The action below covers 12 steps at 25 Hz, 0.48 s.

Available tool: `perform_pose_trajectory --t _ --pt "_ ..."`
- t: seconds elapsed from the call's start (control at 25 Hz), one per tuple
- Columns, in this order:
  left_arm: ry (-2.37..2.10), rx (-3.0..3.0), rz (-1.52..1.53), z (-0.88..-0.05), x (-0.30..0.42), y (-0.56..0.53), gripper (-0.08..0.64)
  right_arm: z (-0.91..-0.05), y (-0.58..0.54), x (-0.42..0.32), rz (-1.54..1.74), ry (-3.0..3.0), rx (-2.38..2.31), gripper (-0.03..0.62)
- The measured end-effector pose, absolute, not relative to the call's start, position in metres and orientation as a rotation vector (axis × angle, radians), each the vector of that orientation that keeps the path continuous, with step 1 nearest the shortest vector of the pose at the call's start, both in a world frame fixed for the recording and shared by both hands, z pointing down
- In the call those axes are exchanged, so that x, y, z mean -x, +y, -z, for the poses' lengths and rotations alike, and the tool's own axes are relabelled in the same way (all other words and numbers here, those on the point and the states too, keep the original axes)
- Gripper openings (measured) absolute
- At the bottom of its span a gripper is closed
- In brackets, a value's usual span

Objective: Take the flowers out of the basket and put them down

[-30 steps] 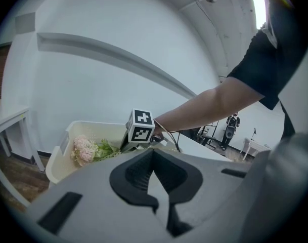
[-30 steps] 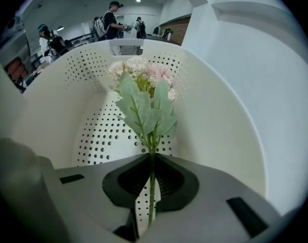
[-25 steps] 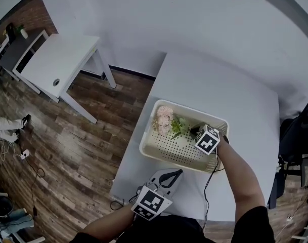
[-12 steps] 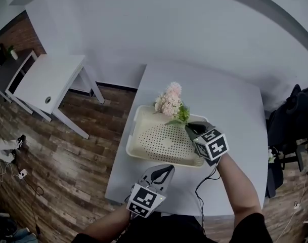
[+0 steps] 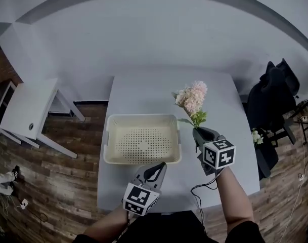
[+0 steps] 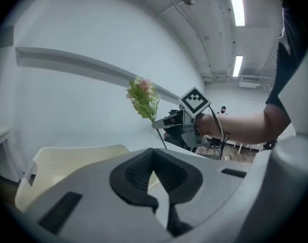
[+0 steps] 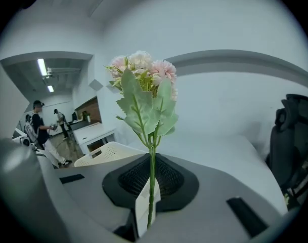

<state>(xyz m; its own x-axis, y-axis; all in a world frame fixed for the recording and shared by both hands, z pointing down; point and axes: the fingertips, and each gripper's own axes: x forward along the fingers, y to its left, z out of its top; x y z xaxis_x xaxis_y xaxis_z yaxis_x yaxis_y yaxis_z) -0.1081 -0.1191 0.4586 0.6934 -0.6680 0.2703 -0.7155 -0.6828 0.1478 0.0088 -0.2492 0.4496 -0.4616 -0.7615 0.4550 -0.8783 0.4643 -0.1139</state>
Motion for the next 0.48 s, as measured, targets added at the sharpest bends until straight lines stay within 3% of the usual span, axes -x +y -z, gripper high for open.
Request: perform_pose_trajectory --t 0.48 --pt "-0.960 -2.704 -0.313 -0.466 0.019 -0.119 0.006 -0.512 -0.214 -0.133 -0.690 -2.165 -1.631 0.040"
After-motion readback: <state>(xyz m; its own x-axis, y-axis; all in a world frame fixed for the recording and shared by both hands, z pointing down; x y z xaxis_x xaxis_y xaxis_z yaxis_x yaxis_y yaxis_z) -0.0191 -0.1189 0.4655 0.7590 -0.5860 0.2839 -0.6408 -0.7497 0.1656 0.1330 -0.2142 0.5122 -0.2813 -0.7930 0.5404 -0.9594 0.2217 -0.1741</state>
